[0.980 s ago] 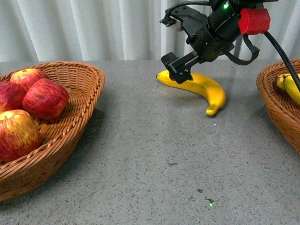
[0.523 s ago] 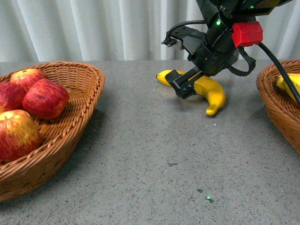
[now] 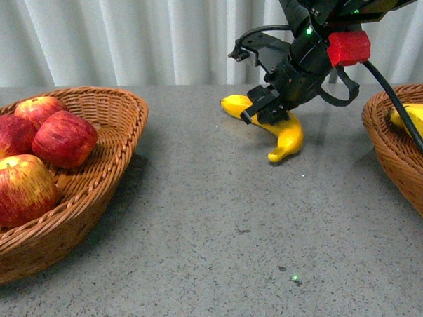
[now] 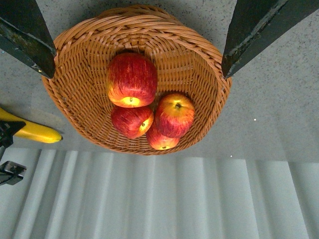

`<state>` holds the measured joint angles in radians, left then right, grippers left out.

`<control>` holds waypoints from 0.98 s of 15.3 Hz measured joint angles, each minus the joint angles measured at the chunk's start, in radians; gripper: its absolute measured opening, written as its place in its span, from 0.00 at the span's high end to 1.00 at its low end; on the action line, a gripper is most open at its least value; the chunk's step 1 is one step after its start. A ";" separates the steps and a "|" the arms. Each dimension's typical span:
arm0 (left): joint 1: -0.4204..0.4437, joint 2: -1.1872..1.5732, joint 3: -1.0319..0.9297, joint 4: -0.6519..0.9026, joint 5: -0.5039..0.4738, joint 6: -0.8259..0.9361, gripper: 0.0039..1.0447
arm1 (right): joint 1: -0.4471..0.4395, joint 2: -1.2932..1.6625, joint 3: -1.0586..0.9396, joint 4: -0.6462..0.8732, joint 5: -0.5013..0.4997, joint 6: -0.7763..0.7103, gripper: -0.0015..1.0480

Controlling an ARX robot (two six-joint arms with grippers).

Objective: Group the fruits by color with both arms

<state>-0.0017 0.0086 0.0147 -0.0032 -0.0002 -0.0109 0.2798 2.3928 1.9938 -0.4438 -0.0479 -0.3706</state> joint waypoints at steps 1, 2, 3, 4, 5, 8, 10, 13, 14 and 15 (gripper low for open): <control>0.000 0.000 0.000 0.000 0.000 0.000 0.06 | -0.006 -0.007 -0.006 0.018 -0.039 0.035 0.69; 0.000 0.000 0.000 0.000 0.000 0.000 0.06 | -0.014 -0.034 -0.028 0.040 -0.079 0.075 0.69; 0.000 0.000 0.000 0.000 0.000 0.000 0.06 | -0.029 -0.075 -0.068 0.079 -0.125 0.116 0.69; 0.000 0.000 0.000 0.000 0.000 0.000 0.06 | -0.052 -0.144 -0.127 0.132 -0.181 0.167 0.69; 0.000 0.000 0.000 0.000 0.000 0.000 0.06 | -0.085 -0.233 -0.198 0.193 -0.228 0.202 0.69; 0.000 0.000 0.000 0.000 0.000 0.000 0.06 | -0.273 -0.618 -0.563 0.352 -0.335 0.213 0.69; 0.000 0.000 0.000 0.000 0.000 0.000 0.06 | -0.495 -0.777 -0.898 0.374 -0.376 0.085 0.69; 0.000 0.000 0.000 0.000 0.000 0.000 0.06 | -0.576 -0.798 -1.014 0.386 -0.370 -0.029 0.69; 0.000 0.000 0.000 0.000 0.000 0.000 0.06 | -0.582 -0.799 -1.035 0.385 -0.381 -0.050 0.69; 0.000 0.000 0.000 0.000 0.000 0.000 0.06 | -0.582 -0.799 -1.041 0.386 -0.391 -0.066 0.65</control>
<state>-0.0017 0.0086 0.0147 -0.0036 -0.0002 -0.0105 -0.3023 1.5940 0.9524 -0.0582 -0.4385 -0.4362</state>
